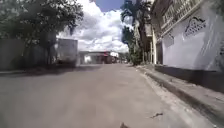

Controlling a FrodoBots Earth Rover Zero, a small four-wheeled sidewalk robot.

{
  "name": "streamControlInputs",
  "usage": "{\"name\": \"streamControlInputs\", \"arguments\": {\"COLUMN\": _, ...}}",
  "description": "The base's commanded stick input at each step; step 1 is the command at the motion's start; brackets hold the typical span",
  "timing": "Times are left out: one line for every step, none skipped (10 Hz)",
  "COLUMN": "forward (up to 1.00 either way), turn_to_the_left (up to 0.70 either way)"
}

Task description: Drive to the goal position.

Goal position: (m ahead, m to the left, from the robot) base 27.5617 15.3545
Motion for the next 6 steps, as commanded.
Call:
{"name": "streamControlInputs", "arguments": {"forward": 1.0, "turn_to_the_left": 0.0}}
{"name": "streamControlInputs", "arguments": {"forward": 1.0, "turn_to_the_left": 0.0}}
{"name": "streamControlInputs", "arguments": {"forward": 1.0, "turn_to_the_left": 0.0}}
{"name": "streamControlInputs", "arguments": {"forward": 1.0, "turn_to_the_left": 0.0}}
{"name": "streamControlInputs", "arguments": {"forward": 1.0, "turn_to_the_left": 0.0}}
{"name": "streamControlInputs", "arguments": {"forward": 1.0, "turn_to_the_left": 0.0}}
